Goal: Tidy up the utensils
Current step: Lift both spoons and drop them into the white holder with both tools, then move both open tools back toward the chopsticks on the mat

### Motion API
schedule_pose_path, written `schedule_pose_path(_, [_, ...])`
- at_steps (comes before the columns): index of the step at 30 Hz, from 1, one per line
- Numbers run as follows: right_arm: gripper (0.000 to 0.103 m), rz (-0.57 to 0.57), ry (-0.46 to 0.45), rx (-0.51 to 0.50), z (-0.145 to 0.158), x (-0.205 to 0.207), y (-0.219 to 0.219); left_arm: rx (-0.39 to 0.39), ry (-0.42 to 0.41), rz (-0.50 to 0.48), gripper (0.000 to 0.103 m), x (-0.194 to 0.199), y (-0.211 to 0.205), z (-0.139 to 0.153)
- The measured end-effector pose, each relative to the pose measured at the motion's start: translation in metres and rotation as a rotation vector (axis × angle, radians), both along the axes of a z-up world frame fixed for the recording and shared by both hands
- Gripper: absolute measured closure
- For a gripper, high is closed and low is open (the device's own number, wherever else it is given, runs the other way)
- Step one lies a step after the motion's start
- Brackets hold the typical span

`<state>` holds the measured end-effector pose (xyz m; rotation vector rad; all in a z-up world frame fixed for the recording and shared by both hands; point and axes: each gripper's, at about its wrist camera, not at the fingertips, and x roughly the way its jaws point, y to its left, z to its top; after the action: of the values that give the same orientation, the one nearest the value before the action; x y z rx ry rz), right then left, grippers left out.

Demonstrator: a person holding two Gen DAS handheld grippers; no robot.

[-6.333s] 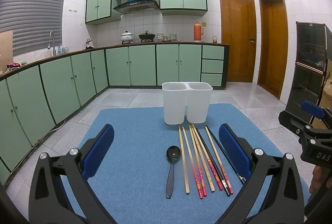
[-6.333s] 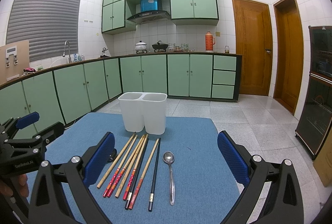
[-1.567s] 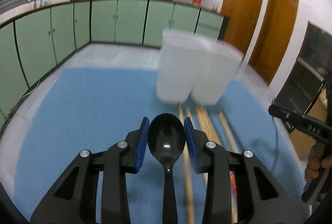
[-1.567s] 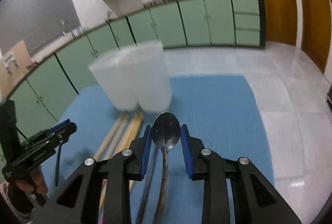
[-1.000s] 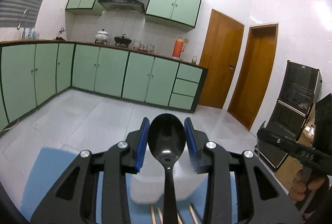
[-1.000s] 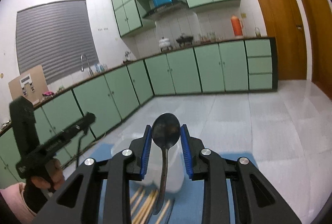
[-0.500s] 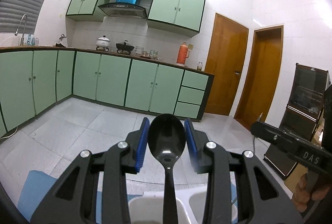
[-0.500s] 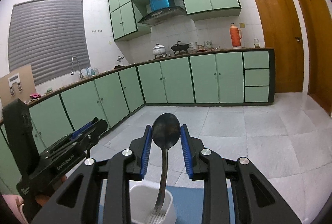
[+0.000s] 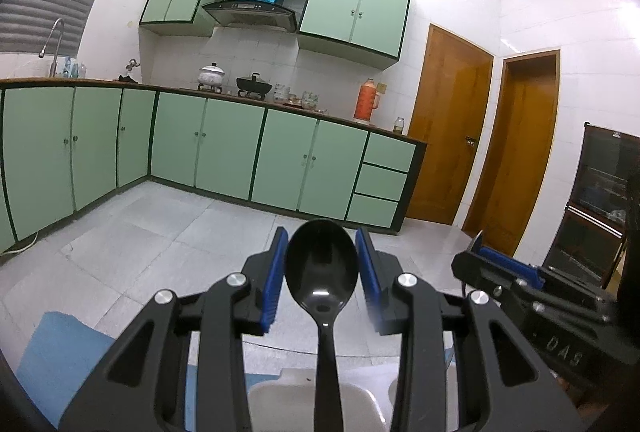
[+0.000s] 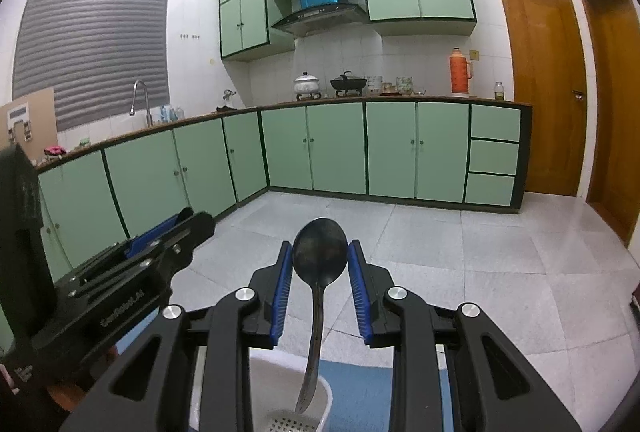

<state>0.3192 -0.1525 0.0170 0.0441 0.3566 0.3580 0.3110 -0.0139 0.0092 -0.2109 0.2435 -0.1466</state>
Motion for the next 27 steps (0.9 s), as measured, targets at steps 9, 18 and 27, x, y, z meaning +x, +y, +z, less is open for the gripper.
schedule_pose_path(9, [0.075,0.018,0.031,0.0,-0.016,-0.006,0.005,-0.008,0.034,0.004,0.068,-0.001,0.008,-0.006])
schedule_pose_path(18, [0.07,0.04,0.06,0.014,-0.02,-0.019,-0.002,-0.01,0.038,-0.008,0.057,-0.019,0.013,0.004])
schedule_pose_path(27, [0.051,0.003,0.044,0.042,-0.012,-0.073,-0.03,0.006,0.046,0.015,0.032,-0.075,0.023,0.02])
